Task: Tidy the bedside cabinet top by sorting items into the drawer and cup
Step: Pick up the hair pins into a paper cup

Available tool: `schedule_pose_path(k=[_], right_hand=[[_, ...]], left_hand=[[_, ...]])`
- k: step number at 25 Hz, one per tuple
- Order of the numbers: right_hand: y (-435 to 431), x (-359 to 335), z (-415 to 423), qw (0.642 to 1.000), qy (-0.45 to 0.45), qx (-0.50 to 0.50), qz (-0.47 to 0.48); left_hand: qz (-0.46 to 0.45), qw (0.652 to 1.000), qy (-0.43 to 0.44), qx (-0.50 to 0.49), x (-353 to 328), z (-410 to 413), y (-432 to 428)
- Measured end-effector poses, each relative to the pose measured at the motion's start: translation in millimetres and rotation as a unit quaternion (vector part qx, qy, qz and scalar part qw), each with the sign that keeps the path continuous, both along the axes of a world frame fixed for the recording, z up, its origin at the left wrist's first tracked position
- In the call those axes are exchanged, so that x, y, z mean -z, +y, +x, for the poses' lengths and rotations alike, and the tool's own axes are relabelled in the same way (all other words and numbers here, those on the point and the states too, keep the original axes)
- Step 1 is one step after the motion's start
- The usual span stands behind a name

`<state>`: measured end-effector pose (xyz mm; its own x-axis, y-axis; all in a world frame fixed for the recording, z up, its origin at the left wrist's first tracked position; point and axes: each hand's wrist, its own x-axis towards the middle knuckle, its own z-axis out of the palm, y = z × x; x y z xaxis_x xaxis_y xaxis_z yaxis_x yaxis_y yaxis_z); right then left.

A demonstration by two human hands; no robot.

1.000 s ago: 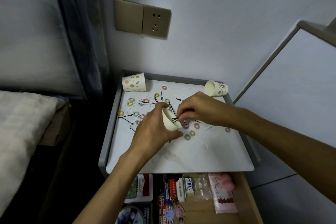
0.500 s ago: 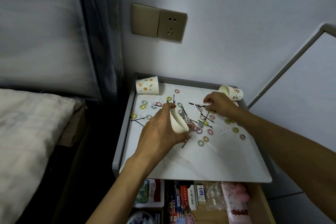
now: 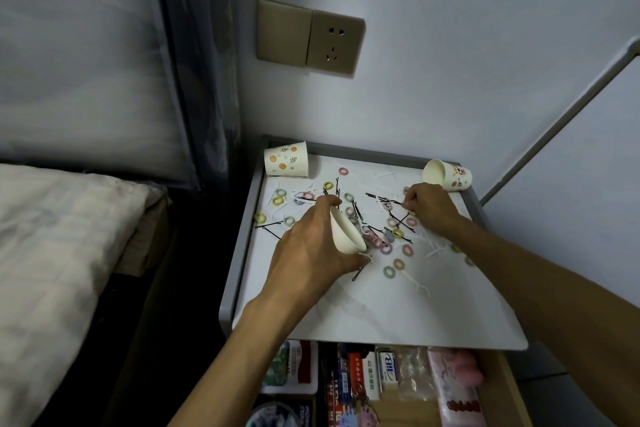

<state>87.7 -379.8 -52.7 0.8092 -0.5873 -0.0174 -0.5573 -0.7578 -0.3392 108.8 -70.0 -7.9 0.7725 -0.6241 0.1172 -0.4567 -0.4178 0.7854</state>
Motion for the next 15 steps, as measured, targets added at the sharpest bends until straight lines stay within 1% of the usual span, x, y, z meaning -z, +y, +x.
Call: schedule_pose_path(k=[2, 3, 7, 11, 13, 15], right_hand=[[1.1, 1.2, -1.8, 0.999, 0.030, -0.004, -0.021], [1.0, 1.4, -3.1, 0.999, 0.027, 0.000, -0.024], [-5.4, -0.6, -6.8, 0.999, -0.010, 0.032, 0.001], [-10.8, -4.6, -9.0, 0.998, -0.038, 0.052, 0.005], [-11.6, -7.1, -10.0, 0.999, -0.026, 0.034, -0.020], [-11.2, -9.7, -10.4, 0.997, 0.016, -0.006, -0.078]], left_hand=[[0.000, 1.000, 0.002, 0.003, 0.0, -0.4, -1.0], [0.000, 1.000, 0.002, 0.003, 0.1, -0.5, -1.5], [0.003, 1.000, 0.002, -0.001, 1.3, -0.4, -2.6], [0.004, 1.000, 0.001, 0.002, 2.6, -1.4, -4.4], [0.005, 1.000, 0.002, 0.002, 3.1, -1.3, -4.7], [0.005, 1.000, 0.002, 0.001, 3.4, -0.5, -5.3]])
